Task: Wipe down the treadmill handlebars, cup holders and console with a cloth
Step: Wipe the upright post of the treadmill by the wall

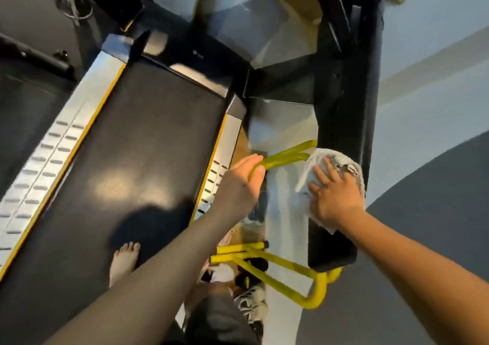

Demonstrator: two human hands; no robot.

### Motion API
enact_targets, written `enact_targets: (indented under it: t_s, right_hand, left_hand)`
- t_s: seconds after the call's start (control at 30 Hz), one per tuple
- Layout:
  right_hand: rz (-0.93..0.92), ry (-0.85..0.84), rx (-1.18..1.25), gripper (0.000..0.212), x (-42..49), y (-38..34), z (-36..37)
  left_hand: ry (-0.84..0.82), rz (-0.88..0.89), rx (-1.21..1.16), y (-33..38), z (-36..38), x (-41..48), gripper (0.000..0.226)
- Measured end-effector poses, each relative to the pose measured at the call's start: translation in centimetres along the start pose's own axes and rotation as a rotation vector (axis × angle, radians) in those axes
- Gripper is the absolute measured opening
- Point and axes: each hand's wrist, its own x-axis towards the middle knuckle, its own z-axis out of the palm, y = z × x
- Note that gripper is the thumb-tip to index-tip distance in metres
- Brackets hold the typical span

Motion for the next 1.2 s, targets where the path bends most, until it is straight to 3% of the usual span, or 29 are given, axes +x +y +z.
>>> enact_targets:
  t_s: [0.1,0.23,0.43,0.6,0.77,0.83,1.03,1.13,1.2]
  right_hand:
    - [0.037,0.015,-0.044,0.063,3.3,4.5,-2.5]
    - [0.076,0.042,-0.090,0.065,8.2,9.2,-4.9]
    - [0.018,0.066,-0.098,0.061,9.4,9.3,-4.7]
    - [-0.108,0.290,0.045,0.063,4.9,11.0,-1.6]
    - [-0.050,0.607,0.457,0.056,9.3,16.0,-1.0]
    - [0.019,0.643,0.566,0.051,12.1,17.7,-2.1]
    - [0.170,0.791,1.274,0.062,11.7,14.8,0.6]
    - [0.232,0.685,2.025,0.061,7.6,10.5,5.0]
    - [0.399,0.347,2.526,0.067,5.5,6.8,8.3]
  left_hand:
    - [-0.054,-0.078,-0.107,-0.9,1.5,1.1,0.036]
    - [-0.158,-0.030,-0.116,-1.1,4.5,2.8,0.038]
    - [-0.175,-0.048,-0.097,0.2,9.2,5.8,0.043]
    - [-0.189,-0.036,-0.125,3.3,14.5,7.6,0.051]
    - [-0.134,-0.078,-0.150,5.7,22.0,3.5,0.070]
    - [-0.046,-0.089,-0.214,5.1,22.9,3.6,0.083]
    - [-0.047,-0.039,-0.163,4.6,22.8,4.1,0.085]
    - [-0.082,-0.098,-0.256,4.7,22.4,4.1,0.078]
    - [-0.098,-0.134,-0.284,4.9,22.2,4.2,0.072]
